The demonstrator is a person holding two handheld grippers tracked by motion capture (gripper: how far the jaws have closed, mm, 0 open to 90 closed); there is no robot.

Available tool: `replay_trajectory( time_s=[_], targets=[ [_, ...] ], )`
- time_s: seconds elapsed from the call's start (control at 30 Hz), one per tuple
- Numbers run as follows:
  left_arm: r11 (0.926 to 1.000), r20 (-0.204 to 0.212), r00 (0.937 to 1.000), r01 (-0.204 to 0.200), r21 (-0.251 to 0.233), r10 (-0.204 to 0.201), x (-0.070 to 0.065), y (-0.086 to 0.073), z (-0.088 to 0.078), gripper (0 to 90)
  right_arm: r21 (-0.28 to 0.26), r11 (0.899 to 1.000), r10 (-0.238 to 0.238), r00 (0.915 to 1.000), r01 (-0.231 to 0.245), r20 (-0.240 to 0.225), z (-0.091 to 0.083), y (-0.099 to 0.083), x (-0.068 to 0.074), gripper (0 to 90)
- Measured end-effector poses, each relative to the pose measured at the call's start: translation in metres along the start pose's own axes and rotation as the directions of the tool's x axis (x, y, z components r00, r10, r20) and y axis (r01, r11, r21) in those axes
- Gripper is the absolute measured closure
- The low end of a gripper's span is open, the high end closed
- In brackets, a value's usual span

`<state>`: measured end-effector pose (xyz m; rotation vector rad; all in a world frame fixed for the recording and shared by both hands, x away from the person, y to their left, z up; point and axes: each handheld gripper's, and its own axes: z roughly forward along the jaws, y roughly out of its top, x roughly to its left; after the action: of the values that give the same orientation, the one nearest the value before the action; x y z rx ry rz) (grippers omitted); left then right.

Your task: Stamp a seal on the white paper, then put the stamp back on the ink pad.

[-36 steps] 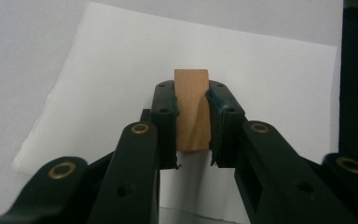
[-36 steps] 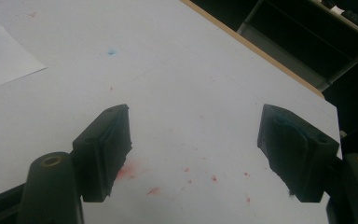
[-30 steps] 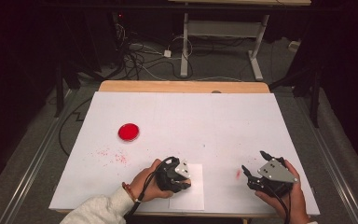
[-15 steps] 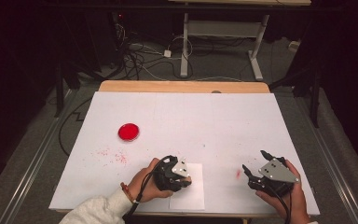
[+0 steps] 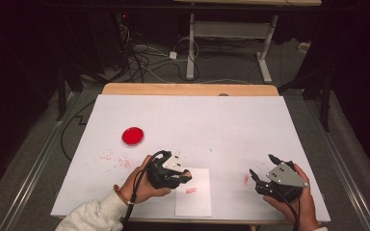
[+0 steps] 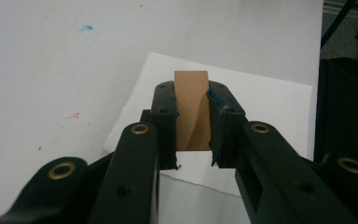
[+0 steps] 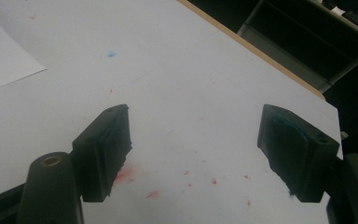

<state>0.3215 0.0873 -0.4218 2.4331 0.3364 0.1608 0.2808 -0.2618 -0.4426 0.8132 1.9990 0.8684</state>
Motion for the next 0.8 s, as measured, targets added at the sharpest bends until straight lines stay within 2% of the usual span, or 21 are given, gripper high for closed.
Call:
replay_trajectory(
  time_s=[0.5, 0.8],
  targets=[
    [0.9999, -0.019, 0.9997, 0.013, -0.003, -0.013, 0.008, -0.004, -0.007, 73.3, 0.003, 1.000, 0.000, 1.0000, 0.000, 0.000, 0.002, 0.000, -0.001, 25.8],
    [0.9996, -0.045, 0.9987, 0.026, -0.005, -0.027, 0.016, -0.007, -0.012, 73.4, 0.005, 1.000, -0.006, 1.0000, 0.006, -0.001, 0.001, 0.000, -0.001, 25.8]
  ],
)
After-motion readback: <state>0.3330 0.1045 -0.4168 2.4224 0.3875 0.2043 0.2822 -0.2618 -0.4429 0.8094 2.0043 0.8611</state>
